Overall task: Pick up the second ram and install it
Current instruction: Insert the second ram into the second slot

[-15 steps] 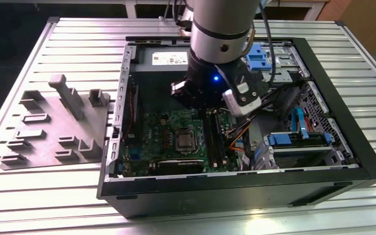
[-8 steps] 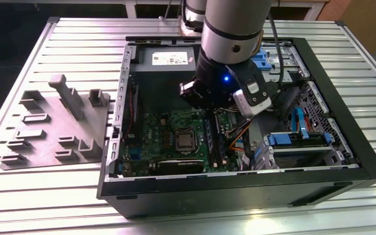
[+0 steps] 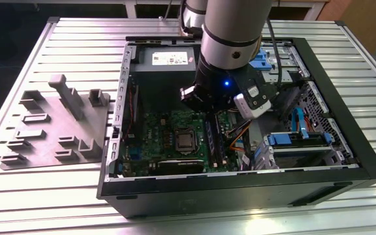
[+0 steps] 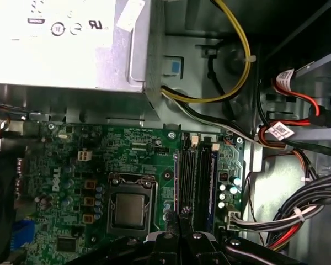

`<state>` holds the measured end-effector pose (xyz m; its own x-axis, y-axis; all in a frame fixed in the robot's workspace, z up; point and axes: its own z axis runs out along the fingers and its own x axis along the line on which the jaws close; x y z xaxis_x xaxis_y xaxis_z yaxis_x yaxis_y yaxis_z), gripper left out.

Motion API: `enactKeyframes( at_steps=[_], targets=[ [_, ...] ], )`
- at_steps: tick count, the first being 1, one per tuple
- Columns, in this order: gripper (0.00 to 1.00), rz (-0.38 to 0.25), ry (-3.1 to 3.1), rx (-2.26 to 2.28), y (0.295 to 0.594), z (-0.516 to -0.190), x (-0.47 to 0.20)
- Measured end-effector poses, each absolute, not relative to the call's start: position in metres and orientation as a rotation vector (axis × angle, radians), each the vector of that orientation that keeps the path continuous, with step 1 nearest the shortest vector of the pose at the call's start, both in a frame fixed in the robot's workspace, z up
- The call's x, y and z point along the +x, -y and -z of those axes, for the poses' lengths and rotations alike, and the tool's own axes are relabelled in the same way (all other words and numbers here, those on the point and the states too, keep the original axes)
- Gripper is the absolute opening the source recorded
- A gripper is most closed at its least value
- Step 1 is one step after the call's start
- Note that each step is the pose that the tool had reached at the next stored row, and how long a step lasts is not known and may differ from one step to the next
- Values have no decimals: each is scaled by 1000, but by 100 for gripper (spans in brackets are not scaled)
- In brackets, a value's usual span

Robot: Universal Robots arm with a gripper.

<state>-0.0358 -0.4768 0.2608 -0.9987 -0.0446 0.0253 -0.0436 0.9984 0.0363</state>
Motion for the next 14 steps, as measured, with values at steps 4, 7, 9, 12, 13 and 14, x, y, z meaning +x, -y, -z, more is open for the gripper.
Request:
enactKeyframes(
  at_steps=[4,7,9,12,13,14],
  targets=[
    [12,56,3115,52,477,-258,-34],
    [12,56,3115,45,477,-256,-30],
    [12,56,3115,40,477,-254,-29],
    [12,60,3115,35,477,-249,-25],
    [12,61,3115,33,477,-248,-24],
    [12,61,3115,32,477,-247,-23]
  ],
)
